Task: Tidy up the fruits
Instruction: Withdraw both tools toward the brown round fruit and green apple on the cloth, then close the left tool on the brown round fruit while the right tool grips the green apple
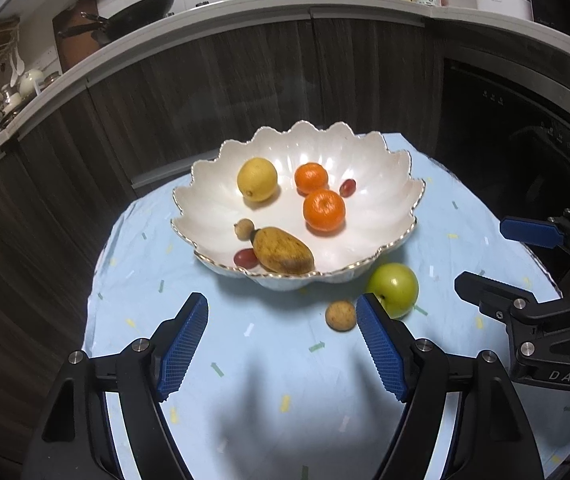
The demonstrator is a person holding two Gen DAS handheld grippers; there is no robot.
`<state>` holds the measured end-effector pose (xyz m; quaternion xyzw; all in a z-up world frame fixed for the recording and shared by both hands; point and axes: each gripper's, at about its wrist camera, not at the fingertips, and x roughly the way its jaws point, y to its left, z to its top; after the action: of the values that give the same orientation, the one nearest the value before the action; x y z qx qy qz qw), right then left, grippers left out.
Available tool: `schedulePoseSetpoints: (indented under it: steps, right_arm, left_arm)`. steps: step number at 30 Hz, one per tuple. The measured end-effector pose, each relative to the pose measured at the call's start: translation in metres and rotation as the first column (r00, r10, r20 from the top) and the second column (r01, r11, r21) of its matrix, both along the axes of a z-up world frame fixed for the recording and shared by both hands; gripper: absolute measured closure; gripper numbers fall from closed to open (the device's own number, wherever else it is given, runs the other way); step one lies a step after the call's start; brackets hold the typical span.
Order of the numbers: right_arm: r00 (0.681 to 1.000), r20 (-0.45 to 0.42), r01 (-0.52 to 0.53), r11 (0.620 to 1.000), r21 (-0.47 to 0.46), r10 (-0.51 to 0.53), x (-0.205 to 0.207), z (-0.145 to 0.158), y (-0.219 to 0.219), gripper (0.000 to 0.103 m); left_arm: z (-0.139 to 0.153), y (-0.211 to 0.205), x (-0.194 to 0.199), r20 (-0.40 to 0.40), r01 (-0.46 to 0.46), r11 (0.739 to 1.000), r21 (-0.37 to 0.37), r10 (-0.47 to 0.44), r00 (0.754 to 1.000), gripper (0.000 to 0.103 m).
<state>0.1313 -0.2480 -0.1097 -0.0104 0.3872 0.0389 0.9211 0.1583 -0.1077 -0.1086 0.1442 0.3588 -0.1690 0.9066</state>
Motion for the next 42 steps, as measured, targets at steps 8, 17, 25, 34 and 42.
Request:
schedulePoseSetpoints:
  steps: [8, 17, 25, 34, 42]
  right_arm:
    - [0.998, -0.016, -0.054, 0.999, -0.005, 0.054, 0.004, -0.013, 0.002, 0.028]
    - [0.994, -0.026, -0.107, 0.994, -0.012, 0.107, 0.012, -0.023, 0.005, 0.028]
    - [0.989, -0.039, -0.142, 0.990, -0.004, 0.141, 0.021, -0.033, 0.004, 0.028]
    - [0.980, -0.050, -0.193, 0.981, 0.017, 0.194, 0.028, -0.045, 0.009, 0.028]
    - [0.976, -0.060, -0.208, 0.977, 0.037, 0.210, 0.037, -0.053, 0.011, 0.033]
  left_arm:
    - [-0.015, -0.007, -0.002, -0.015, 0.041, 0.999, 0.017, -0.041, 0.999, 0.027]
    - [-0.032, -0.016, 0.002, -0.033, 0.084, 0.996, 0.036, -0.083, 0.996, 0.027]
    - [-0.047, -0.022, 0.011, -0.055, 0.112, 0.992, 0.054, -0.109, 0.993, 0.034]
    - [-0.064, -0.031, 0.017, -0.077, 0.169, 0.983, 0.071, -0.163, 0.984, 0.046]
    - [-0.075, -0.035, 0.024, -0.101, 0.199, 0.978, 0.067, -0.192, 0.976, 0.054]
